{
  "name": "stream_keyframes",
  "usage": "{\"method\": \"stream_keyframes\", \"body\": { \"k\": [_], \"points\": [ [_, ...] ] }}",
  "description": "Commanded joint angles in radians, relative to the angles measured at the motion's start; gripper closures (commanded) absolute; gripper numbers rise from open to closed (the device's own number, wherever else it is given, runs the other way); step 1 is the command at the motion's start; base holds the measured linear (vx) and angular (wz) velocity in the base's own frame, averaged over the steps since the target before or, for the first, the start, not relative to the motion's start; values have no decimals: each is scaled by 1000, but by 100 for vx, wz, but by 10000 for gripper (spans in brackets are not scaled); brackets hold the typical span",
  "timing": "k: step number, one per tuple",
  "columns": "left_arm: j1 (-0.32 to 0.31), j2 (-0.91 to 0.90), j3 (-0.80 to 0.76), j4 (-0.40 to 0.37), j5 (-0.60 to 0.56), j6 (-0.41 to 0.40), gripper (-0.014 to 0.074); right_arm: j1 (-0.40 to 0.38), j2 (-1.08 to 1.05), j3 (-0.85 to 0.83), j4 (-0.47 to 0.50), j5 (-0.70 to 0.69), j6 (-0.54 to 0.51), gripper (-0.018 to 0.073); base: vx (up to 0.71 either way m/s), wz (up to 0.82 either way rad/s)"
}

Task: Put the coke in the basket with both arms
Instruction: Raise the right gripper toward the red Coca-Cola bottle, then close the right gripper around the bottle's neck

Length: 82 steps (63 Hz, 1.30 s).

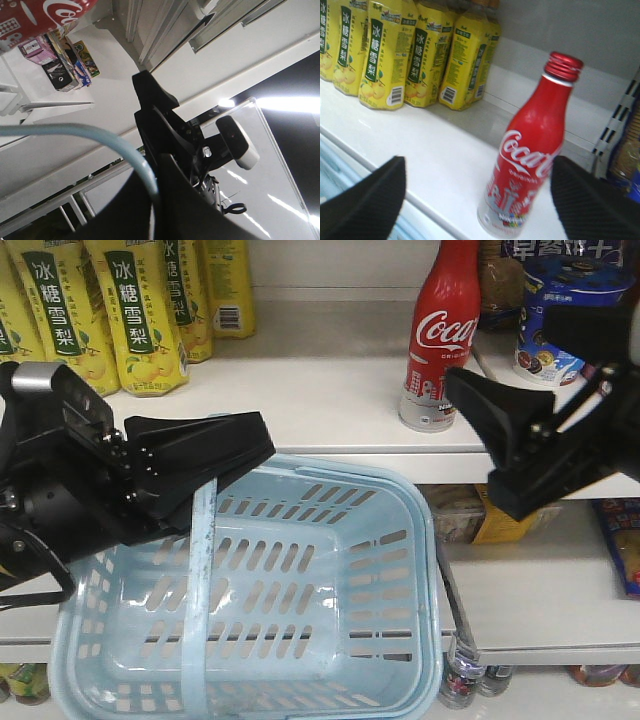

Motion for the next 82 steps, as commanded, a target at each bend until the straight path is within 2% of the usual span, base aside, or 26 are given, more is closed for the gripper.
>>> {"method": "stream_keyframes", "body": {
  "k": [1,13,33,40,54,67,73,82],
  "points": [
    [-6,-25,-27,-78,-213,8,603,-15,43,-87,-17,-67,14,-80,0,0],
    [-6,-25,-27,-78,-213,8,603,-90,116,-199,-11,-67,57,-29,0,0],
    [-6,-25,-27,-78,-213,8,603,-99,223,-279,-1,-87,57,-27,0,0],
    [-6,-25,-27,-78,-213,8,603,-129,274,-328,4,-88,62,-27,0,0],
    [-6,-25,-27,-78,-213,8,603,-209,352,-377,6,-127,184,-27,0,0],
    [-6,-25,-27,-78,-213,8,603,-208,359,-378,45,-171,189,-15,0,0],
    [-6,-25,-27,-78,-213,8,603,-208,359,-378,48,-174,189,13,0,0],
    [-6,-25,-27,-78,-213,8,603,-208,372,-378,48,-169,188,130,0,0]
  ]
}}
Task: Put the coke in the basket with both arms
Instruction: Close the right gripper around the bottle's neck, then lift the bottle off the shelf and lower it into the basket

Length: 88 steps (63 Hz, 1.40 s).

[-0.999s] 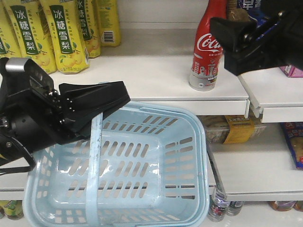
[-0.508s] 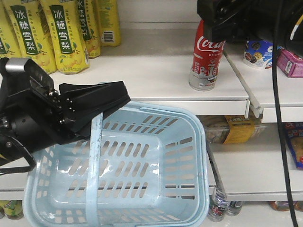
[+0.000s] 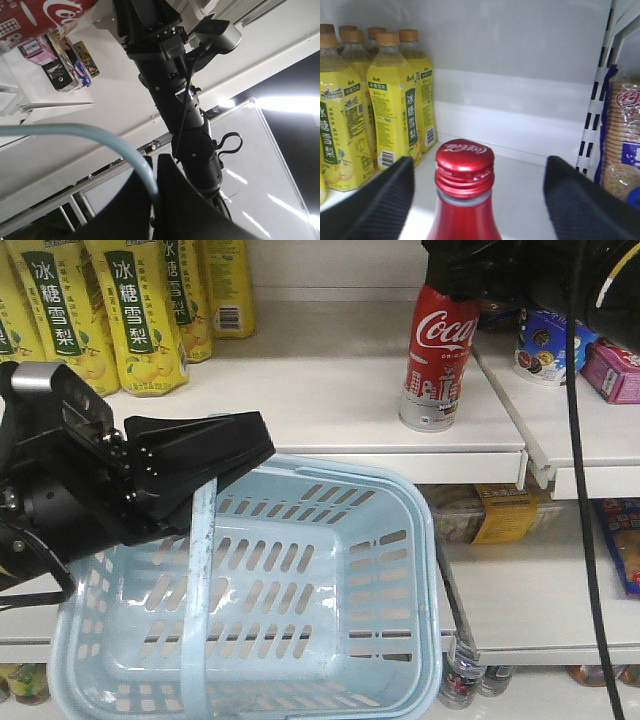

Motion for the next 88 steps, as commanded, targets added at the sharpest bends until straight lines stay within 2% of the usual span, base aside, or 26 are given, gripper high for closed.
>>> {"method": "stream_keyframes", "body": {
  "k": [1,16,24,34,40,47,53,57,63,77,88],
  "points": [
    [-6,-25,-27,-78,-213,8,603,-7,-14,-35,-3,-72,-2,145,0,0],
    [-6,-25,-27,-78,-213,8,603,-7,-1,-35,-18,-75,-7,428,0,0],
    [-6,-25,-27,-78,-213,8,603,-5,-50,-35,-14,-30,-7,575,0,0],
    [-6,-25,-27,-78,-213,8,603,34,-178,-34,-12,116,-13,568,0,0],
    [-6,-25,-27,-78,-213,8,603,114,-271,-31,-9,220,-25,569,0,0],
    [-6,-25,-27,-78,-213,8,603,250,-346,-31,47,380,-45,569,0,0],
    [-6,-25,-27,-78,-213,8,603,377,-354,-29,135,488,-133,566,0,0],
    [-6,-25,-27,-78,-213,8,603,471,-334,-3,154,477,-175,564,0,0],
    [-6,-25,-27,-78,-213,8,603,549,-291,54,137,433,-153,564,0,0],
    [-6,-25,-27,-78,-213,8,603,562,-182,164,86,378,-86,562,0,0],
    [-6,-25,-27,-78,-213,8,603,562,-145,187,59,335,-39,550,0,0]
  ]
}}
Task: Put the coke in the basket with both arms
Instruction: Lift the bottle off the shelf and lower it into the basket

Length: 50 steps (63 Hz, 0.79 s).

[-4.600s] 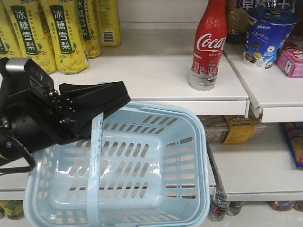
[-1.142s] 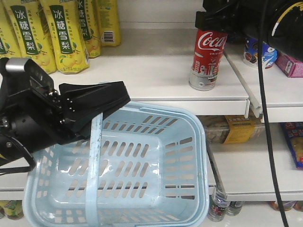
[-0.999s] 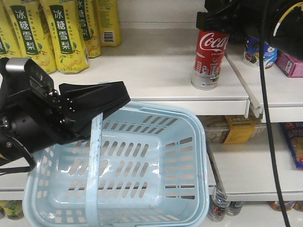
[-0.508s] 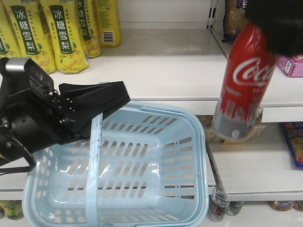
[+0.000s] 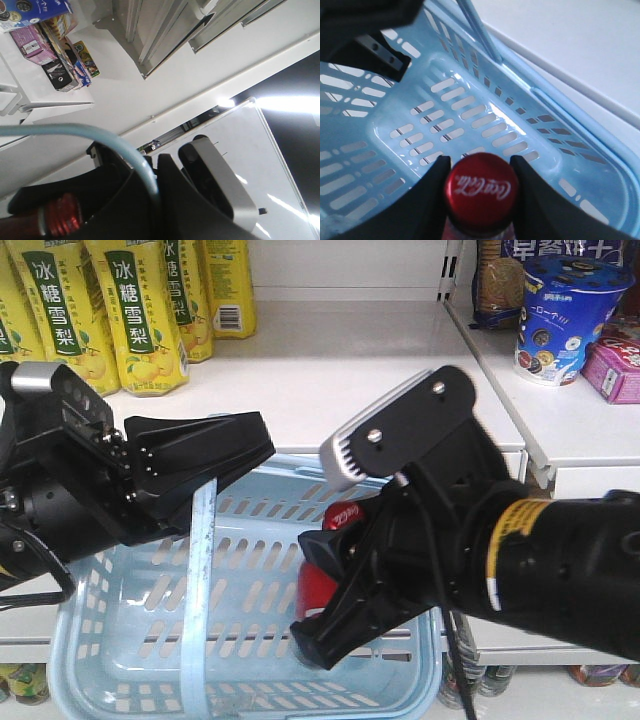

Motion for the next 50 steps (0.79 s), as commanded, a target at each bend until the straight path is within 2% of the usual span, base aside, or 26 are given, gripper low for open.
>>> {"method": "stream_keyframes", "body": {
  "k": [1,7,16,28,36,43,50],
  "points": [
    [-6,-25,-27,-78,-213,8,603,-1,-15,-33,-48,-133,29,544,0,0],
    [-6,-25,-27,-78,-213,8,603,-1,-14,-33,-47,-130,32,503,0,0],
    [-6,-25,-27,-78,-213,8,603,-1,-16,-33,-47,-129,32,385,0,0],
    [-6,-25,-27,-78,-213,8,603,-1,-16,-33,-49,-129,32,125,0,0],
    [-6,-25,-27,-78,-213,8,603,-1,-17,-33,-50,-119,34,0,0,0],
    [-6,-25,-27,-77,-213,8,603,-1,-26,-33,-50,-89,43,-36,0,0],
    [-6,-25,-27,-78,-213,8,603,-1,-67,-33,-48,-36,65,-2,0,0]
  ]
}}
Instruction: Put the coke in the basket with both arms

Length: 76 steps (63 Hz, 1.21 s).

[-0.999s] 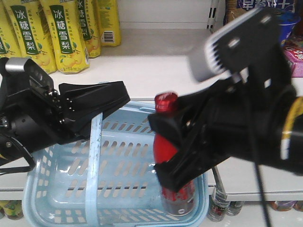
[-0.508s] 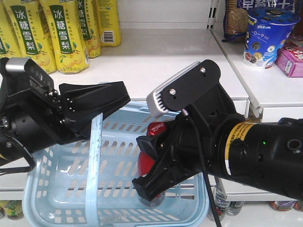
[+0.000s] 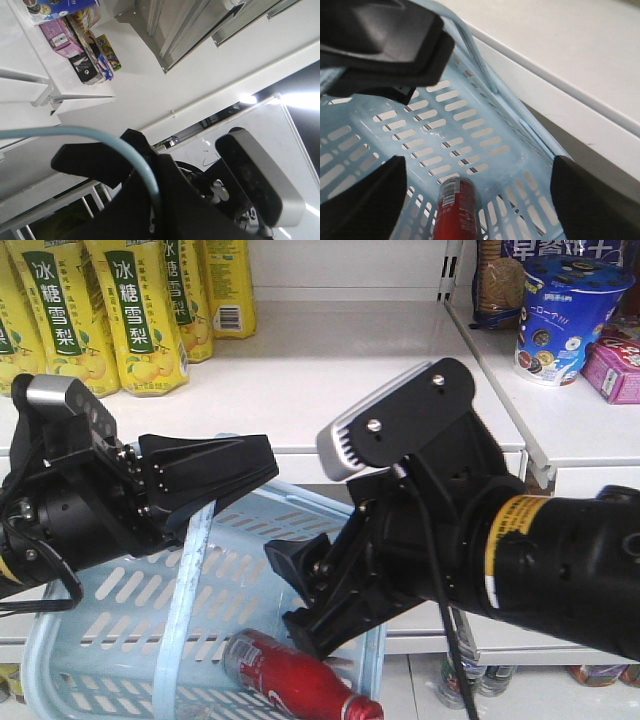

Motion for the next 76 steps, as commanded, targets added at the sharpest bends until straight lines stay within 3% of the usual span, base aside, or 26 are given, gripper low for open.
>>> {"method": "stream_keyframes", "body": {
  "k": [1,10,21,33,39,47,54,64,69,76],
  "points": [
    [-6,-29,-37,-126,-255,5,603,-2,-72,-34,-24,-1,17,8,0,0],
    [-6,-29,-37,-126,-255,5,603,-2,-180,-34,-24,75,16,195,0,0],
    [-6,-29,-37,-126,-255,5,603,-1,-356,-30,-23,178,6,578,0,0],
    [-6,-29,-37,-126,-255,5,603,-1,-559,101,-48,203,23,564,0,0],
    [-6,-29,-37,-126,-255,5,603,-2,-675,257,-89,152,94,564,0,0],
    [-6,-29,-37,-126,-255,5,603,-2,-809,474,-213,53,277,564,0,0],
    [-6,-29,-37,-126,-255,5,603,-2,-904,664,-409,39,523,564,0,0],
    [-6,-29,-37,-126,-255,5,603,-2,-982,798,-563,39,822,564,0,0],
    [-6,-29,-37,-126,-255,5,603,-2,-993,810,-605,38,914,564,0,0],
    [-6,-29,-37,-126,-255,5,603,-2,-994,815,-628,36,951,564,0,0]
  ]
}}
